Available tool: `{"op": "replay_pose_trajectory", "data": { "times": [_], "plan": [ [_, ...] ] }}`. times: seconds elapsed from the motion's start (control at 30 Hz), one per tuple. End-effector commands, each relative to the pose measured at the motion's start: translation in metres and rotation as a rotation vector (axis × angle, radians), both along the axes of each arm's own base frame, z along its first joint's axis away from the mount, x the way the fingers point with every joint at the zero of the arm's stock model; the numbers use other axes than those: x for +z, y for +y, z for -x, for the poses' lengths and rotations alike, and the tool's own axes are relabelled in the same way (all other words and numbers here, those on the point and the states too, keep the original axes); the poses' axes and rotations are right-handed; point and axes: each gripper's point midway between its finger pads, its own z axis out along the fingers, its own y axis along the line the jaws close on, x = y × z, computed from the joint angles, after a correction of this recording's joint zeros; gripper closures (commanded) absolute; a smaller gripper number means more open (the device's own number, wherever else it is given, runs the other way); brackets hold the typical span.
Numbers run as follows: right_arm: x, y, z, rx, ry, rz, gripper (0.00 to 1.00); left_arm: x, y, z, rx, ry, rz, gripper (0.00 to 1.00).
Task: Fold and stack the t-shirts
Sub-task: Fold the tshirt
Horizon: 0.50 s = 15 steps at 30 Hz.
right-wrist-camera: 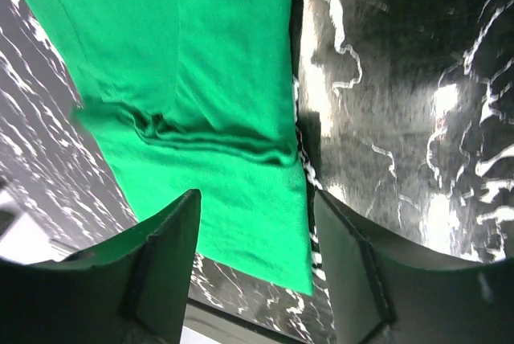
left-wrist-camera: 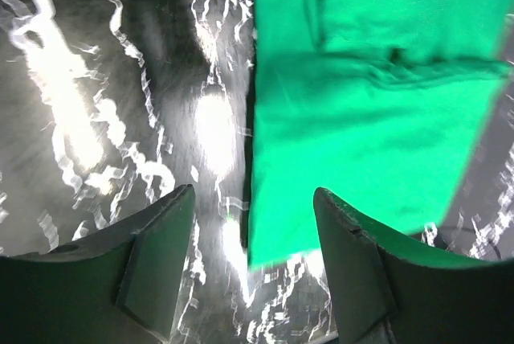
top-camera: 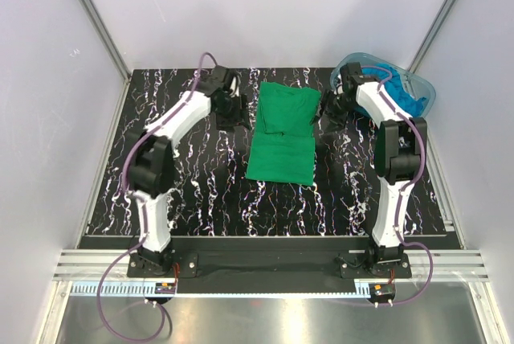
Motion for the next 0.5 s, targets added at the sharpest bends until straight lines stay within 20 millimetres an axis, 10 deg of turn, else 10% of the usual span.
{"op": "replay_pose_trajectory", "data": {
  "times": [0.0, 0.3, 0.47],
  "plan": [
    [0.028, 0.009, 0.019, 0.081, -0.032, 0.072, 0.34, 0.057, 0.006, 0.021, -0.074, -0.129, 0.052, 0.35],
    [0.008, 0.075, 0.060, 0.206, -0.005, 0.075, 0.56, 0.026, -0.025, 0.096, -0.183, -0.004, 0.301, 0.46],
    [0.012, 0.081, 0.061, 0.196, -0.011, 0.035, 0.62, 0.011, -0.043, 0.099, -0.236, 0.017, 0.279, 0.47]
  ]
}}
